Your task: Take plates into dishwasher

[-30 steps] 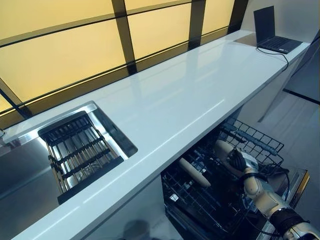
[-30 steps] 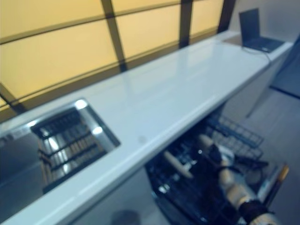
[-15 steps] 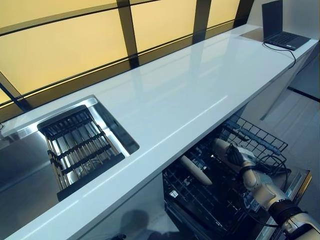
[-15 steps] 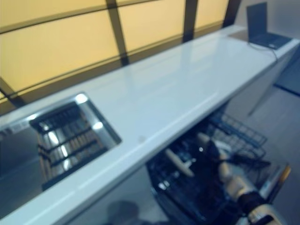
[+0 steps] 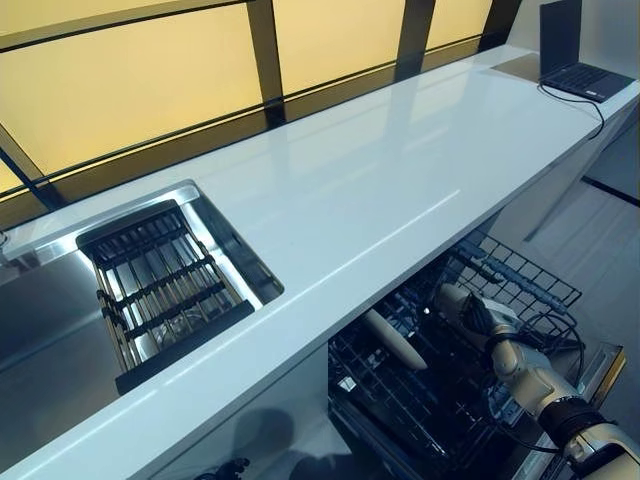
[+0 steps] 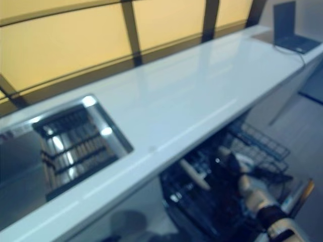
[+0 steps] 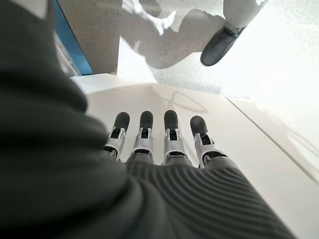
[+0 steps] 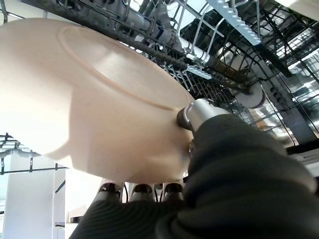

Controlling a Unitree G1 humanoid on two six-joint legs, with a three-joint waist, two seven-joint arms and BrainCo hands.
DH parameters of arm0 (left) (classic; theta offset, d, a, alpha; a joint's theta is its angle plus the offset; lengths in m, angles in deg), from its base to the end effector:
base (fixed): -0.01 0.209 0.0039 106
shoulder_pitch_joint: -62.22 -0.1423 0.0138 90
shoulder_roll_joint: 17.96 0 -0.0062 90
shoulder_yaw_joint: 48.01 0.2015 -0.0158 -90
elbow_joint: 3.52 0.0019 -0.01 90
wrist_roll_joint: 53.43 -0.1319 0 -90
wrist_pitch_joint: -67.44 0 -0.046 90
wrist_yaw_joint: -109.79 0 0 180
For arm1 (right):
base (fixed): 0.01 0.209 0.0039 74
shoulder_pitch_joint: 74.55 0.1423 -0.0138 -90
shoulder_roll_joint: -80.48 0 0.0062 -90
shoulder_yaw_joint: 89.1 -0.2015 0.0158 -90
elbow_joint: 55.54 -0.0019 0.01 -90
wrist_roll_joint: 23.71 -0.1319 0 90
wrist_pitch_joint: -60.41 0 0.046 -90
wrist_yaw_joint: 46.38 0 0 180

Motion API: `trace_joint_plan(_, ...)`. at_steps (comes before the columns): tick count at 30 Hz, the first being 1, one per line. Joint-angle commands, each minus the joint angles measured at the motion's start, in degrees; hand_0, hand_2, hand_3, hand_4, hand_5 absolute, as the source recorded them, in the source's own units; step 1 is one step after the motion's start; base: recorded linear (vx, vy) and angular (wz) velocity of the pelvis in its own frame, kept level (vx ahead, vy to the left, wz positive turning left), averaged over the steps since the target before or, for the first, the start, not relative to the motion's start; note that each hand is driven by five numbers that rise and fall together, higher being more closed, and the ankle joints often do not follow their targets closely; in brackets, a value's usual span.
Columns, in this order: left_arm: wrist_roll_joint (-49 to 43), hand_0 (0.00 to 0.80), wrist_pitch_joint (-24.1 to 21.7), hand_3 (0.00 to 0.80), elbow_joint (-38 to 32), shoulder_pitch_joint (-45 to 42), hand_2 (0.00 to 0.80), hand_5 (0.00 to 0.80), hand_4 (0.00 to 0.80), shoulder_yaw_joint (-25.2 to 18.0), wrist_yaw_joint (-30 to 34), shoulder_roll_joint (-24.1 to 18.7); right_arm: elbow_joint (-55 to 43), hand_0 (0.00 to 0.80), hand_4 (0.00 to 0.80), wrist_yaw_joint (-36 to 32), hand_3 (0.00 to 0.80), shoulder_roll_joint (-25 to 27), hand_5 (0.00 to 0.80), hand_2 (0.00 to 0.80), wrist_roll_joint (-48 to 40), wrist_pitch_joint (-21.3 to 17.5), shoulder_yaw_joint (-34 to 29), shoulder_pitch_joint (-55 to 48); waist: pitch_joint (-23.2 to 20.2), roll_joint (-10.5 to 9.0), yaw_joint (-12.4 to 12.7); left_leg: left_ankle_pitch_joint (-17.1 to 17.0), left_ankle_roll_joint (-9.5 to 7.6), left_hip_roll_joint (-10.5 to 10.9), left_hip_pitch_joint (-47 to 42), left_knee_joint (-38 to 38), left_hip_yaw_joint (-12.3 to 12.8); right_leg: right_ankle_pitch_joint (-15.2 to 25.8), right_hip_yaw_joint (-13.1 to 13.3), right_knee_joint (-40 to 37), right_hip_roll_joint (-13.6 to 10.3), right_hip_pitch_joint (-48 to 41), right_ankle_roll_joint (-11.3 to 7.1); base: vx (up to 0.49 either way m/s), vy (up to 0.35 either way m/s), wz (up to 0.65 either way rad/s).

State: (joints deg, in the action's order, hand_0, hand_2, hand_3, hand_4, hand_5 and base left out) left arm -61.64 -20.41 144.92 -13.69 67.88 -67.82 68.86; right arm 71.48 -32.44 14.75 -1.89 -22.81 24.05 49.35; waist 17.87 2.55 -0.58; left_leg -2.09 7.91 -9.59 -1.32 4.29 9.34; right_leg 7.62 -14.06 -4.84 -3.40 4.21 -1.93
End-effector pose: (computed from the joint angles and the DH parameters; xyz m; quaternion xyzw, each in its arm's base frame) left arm 0.1823 0.2163 -0.0839 0.3337 0.4066 -0.1500 0.8371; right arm 0.3003 -0.2741 0.0864 -0.5874 0.0431 -0.0885 0.8033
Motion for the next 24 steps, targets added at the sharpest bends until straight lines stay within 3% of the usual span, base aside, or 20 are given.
trace_joint_plan(1, -1.9, 0.000, 0.2, 0.000, 0.3, 3.3, 0.000, 0.000, 0.000, 2.4, 0.0, -1.7, 2.1, 0.800, 0.800, -1.9, 0.800, -2.4, 0.800, 0.800, -1.6, 0.0, 2.3, 2.4, -0.6, -2.60, 1.1, -4.0, -3.77, 3.0, 6.2, 0.7, -1.6, -5.6, 0.7, 5.3, -1.3, -0.3, -2.91, 0.000, 0.000, 0.00)
trace_joint_plan(24, -2.2, 0.000, -0.1, 0.000, 1.0, 3.7, 0.000, 0.000, 0.000, 2.3, 0.1, -1.4, 4.9, 0.800, 0.800, -3.9, 0.800, -5.5, 0.800, 0.800, -3.7, 3.4, 1.6, 1.9, -0.9, -2.53, 1.4, -3.9, -3.94, 3.1, 6.1, 0.7, -1.7, -5.6, 0.5, 5.3, -1.4, -0.4, -2.77, 0.000, 0.000, 0.00)
